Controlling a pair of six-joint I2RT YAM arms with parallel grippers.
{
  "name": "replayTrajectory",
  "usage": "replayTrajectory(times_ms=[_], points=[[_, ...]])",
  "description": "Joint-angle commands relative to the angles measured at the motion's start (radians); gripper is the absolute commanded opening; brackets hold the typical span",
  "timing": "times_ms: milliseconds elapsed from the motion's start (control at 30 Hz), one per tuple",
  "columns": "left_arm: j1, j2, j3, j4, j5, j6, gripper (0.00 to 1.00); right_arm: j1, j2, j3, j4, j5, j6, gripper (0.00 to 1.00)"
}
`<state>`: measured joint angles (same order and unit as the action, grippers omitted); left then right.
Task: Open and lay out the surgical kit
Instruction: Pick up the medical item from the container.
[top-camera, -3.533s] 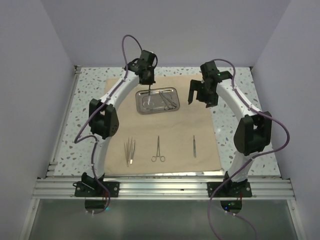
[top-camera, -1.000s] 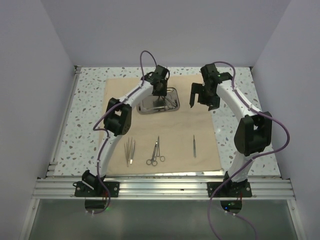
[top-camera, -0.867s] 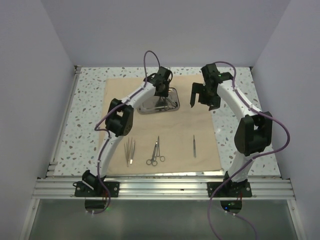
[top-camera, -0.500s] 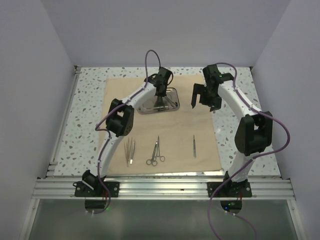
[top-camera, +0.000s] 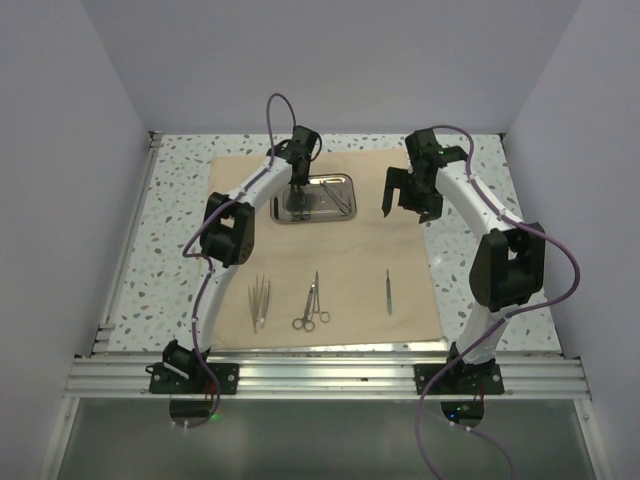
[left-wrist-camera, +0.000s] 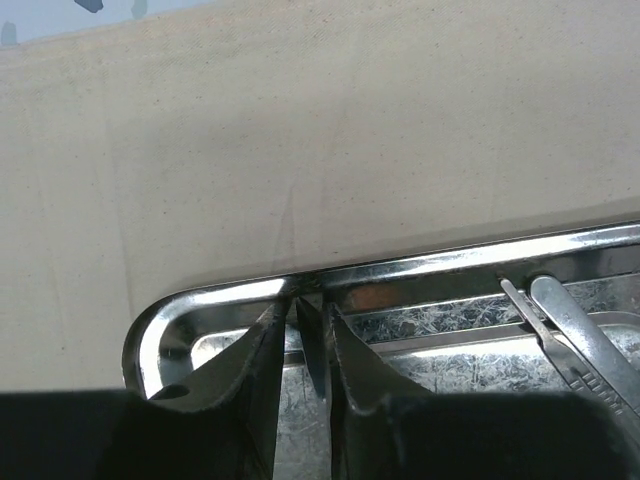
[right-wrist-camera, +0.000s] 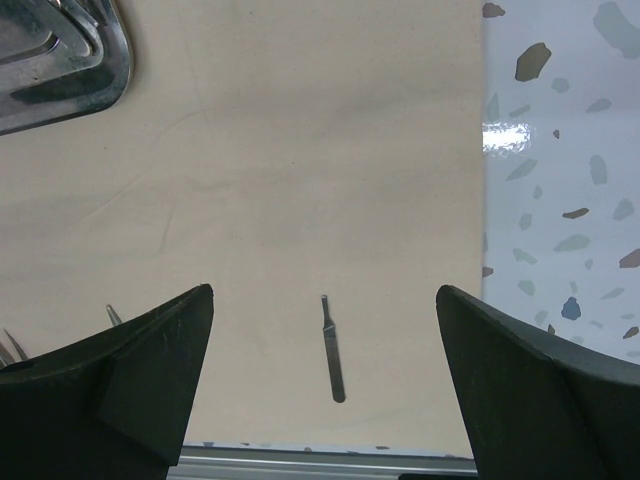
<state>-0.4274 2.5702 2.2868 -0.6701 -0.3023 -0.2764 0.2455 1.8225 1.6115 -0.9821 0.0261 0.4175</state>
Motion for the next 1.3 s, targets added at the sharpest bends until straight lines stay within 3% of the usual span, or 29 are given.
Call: replayTrajectory(times_ms=[0,33,167,267,400,467,800,1267], points=[[0.010,0.110,-0.033,-0.100,0.074,0.013,0.27,-0.003,-0.002,0.028,-0.007,-0.023,-0.011,0.97],[0.010,0.114,-0.033,-0.097,0.083,0.008,0.31,-0.003,-0.002,0.027,-0.007,-0.023,-0.011,0.97],[0.010,0.127,-0.018,-0.112,0.121,-0.007,0.33,-0.003,0.001,0.027,-0.007,-0.020,-0.011,0.97],[0.010,0.125,-0.049,-0.108,0.138,-0.021,0.26,-0.003,0.001,0.028,-0.009,-0.017,-0.011,0.97],[0.012,0.148,-0.061,-0.120,0.175,-0.038,0.05,-0.005,0.003,0.027,-0.009,-0.020,-0.011,0.97],[0.010,0.148,-0.062,-0.123,0.181,-0.043,0.00,-0.003,0.001,0.027,-0.009,-0.020,-0.011,0.97],[0.035,-0.016,-0.046,-0.108,0.281,-0.090,0.00,-0.005,-0.017,0.027,0.000,-0.022,-0.003,0.97],[0.052,-0.289,-0.035,-0.132,0.284,-0.168,0.00,-0.003,-0.107,-0.022,0.030,-0.069,0.010,0.97]])
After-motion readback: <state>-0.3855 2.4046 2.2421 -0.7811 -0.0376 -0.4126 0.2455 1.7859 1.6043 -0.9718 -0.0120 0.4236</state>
